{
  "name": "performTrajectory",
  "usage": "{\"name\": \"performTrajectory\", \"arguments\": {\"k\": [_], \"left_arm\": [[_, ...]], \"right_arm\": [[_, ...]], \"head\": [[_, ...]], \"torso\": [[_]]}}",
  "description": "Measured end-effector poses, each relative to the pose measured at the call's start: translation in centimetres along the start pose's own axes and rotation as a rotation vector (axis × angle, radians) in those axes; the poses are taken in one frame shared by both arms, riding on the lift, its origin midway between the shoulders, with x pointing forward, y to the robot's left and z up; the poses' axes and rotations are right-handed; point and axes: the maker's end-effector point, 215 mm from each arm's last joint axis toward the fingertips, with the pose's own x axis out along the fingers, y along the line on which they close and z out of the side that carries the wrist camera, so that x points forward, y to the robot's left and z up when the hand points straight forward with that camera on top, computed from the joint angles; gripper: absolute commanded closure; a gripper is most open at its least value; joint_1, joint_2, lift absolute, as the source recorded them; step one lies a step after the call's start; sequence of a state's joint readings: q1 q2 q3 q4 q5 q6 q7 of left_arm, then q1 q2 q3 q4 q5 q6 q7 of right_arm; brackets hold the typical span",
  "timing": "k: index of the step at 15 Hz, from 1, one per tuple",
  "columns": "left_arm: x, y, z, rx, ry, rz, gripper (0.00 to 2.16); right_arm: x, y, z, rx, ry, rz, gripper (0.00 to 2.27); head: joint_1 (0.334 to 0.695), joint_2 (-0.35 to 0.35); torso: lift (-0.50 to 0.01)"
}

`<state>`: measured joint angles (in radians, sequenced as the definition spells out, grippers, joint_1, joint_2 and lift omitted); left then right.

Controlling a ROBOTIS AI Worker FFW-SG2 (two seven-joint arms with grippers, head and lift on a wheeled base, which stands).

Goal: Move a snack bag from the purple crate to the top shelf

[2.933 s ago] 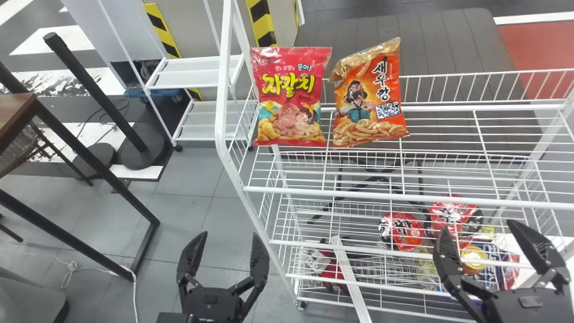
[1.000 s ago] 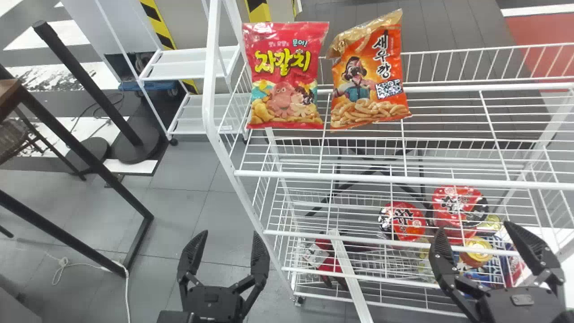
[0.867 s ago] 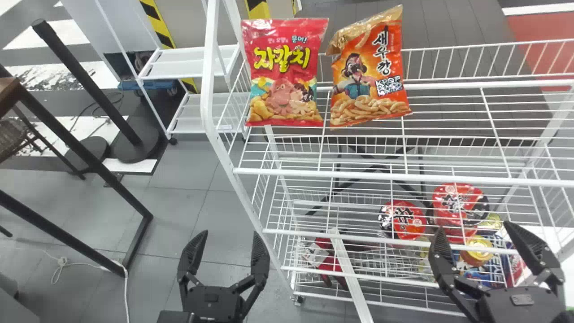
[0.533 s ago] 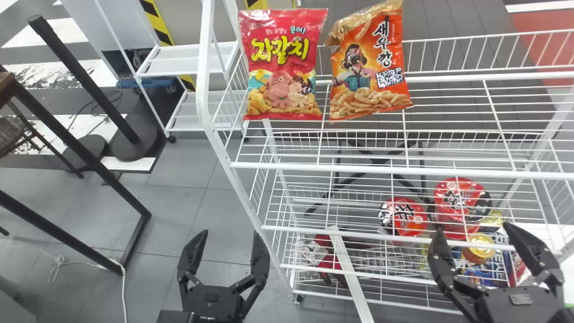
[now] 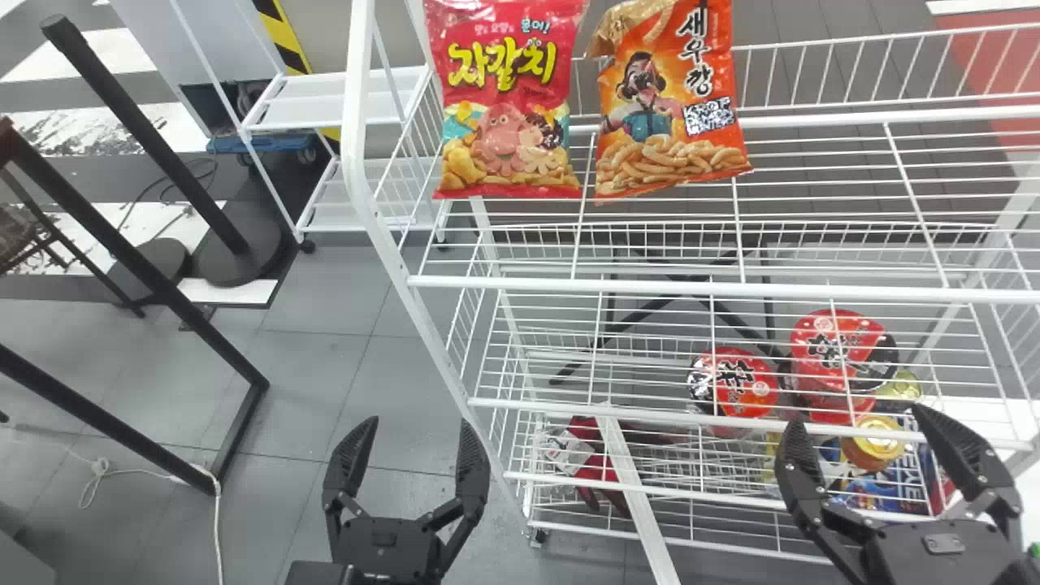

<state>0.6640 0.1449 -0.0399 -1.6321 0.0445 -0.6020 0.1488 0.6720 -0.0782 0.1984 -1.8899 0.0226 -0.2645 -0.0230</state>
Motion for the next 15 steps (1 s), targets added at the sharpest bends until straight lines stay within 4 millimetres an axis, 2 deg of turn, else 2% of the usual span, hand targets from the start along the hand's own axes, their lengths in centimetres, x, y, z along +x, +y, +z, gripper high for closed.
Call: {"name": "performTrajectory", "arguments": {"k": [15], "left_arm": [[-0.05, 0.11, 0.04, -0.003, -0.003, 0.005, 0.08]], "right_arm": [[-0.03, 0.12, 0.01, -0.010, -0.002, 0.000, 0.06]], "head": [[0.695, 0.228]], "torso": [[-0.193]]}}
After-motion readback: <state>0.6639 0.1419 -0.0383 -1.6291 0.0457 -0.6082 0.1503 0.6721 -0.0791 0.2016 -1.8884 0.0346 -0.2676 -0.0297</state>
